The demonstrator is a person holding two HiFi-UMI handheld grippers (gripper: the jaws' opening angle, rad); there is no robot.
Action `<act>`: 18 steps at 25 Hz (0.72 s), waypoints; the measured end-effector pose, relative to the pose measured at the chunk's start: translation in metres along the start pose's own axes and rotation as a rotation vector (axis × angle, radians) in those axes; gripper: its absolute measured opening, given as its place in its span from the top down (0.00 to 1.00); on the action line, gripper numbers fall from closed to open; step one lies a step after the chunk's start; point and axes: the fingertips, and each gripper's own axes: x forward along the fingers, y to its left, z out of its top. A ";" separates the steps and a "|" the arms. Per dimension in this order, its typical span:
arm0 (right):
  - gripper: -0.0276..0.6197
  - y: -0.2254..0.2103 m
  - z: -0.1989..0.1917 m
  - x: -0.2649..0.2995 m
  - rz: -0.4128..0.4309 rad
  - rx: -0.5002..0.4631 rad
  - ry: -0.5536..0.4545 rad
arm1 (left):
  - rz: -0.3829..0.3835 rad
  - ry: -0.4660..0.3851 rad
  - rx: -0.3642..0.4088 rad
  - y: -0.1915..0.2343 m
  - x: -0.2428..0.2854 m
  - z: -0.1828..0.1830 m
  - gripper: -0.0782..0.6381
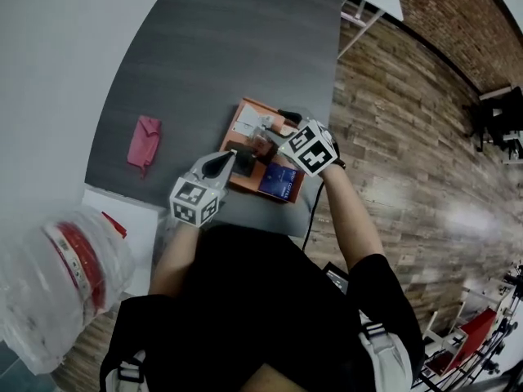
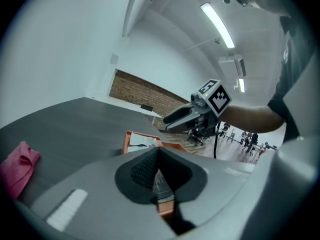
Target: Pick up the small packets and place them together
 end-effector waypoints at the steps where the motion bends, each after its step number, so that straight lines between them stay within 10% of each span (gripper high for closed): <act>1: 0.61 -0.003 -0.007 -0.005 -0.011 0.017 0.002 | -0.005 0.001 0.003 -0.001 0.002 0.001 0.89; 10: 0.62 -0.013 -0.064 -0.046 -0.107 0.128 0.034 | -0.088 0.014 0.051 -0.029 0.024 0.008 0.89; 18: 0.74 0.006 -0.083 -0.088 -0.192 0.245 -0.180 | -0.081 -0.035 0.115 -0.054 0.018 0.018 0.89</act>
